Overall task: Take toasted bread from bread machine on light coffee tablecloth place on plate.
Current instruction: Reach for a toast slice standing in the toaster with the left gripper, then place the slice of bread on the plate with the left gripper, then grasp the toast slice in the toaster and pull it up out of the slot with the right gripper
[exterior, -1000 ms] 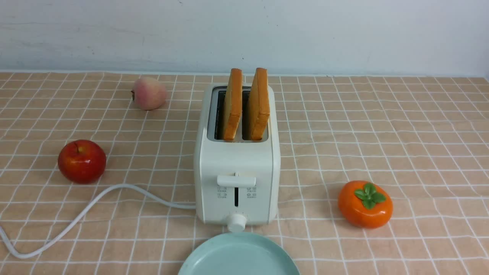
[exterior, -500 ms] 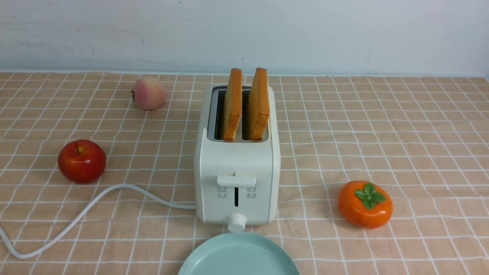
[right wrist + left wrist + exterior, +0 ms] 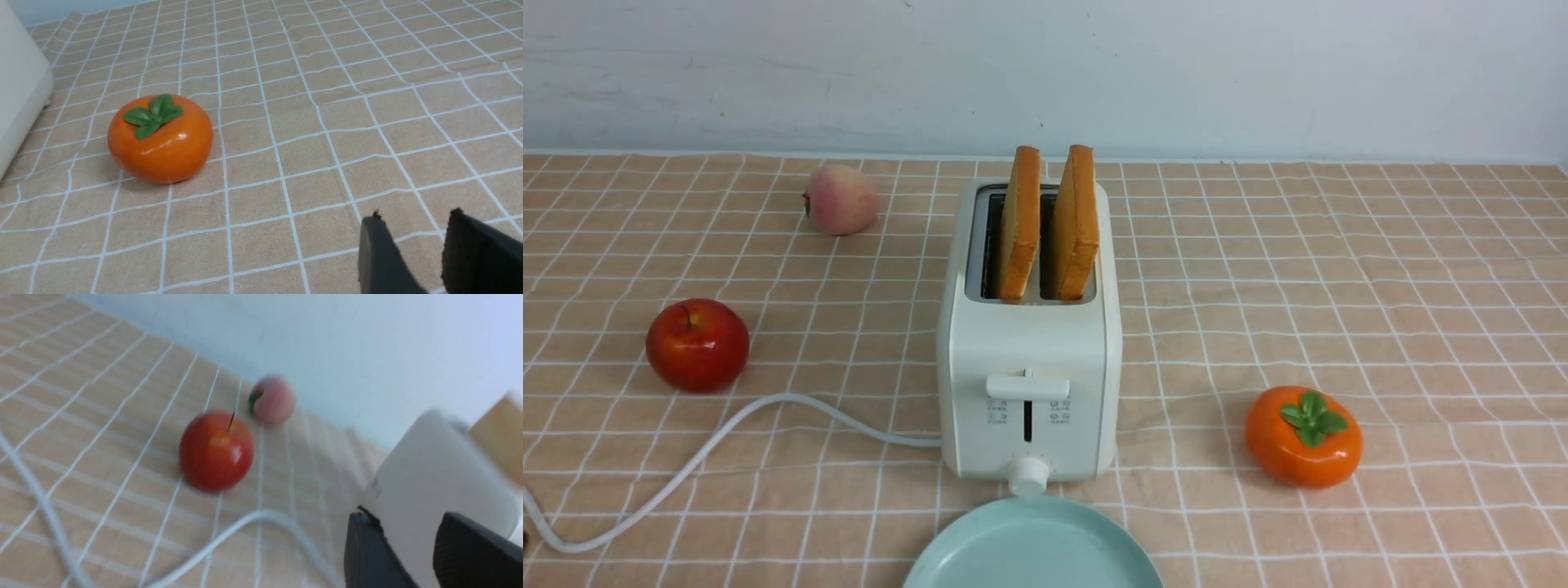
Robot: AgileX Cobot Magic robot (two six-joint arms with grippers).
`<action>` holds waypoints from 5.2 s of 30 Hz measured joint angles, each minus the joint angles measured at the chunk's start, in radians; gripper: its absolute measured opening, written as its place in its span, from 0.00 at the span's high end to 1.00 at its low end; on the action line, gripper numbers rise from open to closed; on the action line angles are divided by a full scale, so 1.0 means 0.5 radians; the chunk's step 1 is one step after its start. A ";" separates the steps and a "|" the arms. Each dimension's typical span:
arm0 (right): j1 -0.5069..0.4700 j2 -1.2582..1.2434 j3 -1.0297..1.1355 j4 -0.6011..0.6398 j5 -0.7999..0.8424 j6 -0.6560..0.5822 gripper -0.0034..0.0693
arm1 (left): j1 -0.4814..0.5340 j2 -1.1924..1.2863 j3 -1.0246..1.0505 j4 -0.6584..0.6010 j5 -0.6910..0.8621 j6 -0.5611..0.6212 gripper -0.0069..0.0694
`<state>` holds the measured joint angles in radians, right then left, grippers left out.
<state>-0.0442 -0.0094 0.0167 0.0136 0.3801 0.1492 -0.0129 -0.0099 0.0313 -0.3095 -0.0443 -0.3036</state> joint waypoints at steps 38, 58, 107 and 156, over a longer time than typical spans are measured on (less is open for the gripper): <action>0.000 0.023 -0.203 1.279 -0.263 0.089 0.62 | 0.001 2.225 -1.886 -0.081 1.925 0.232 0.93; 0.000 1.681 -1.365 1.346 1.414 -0.992 0.98 | -0.817 2.809 -2.612 -0.031 1.512 0.305 0.88; 0.000 1.681 -1.366 1.461 1.265 -1.185 0.94 | -0.823 2.344 -2.083 -0.779 1.705 0.753 0.78; 0.021 2.147 -1.961 1.589 1.618 -1.067 0.85 | -0.823 1.562 -1.080 0.238 1.117 0.088 0.93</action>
<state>-0.0335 1.0638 -0.9638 0.8081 1.1889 -0.3843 -0.4246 0.7712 -0.5089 -0.1905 0.5144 -0.2598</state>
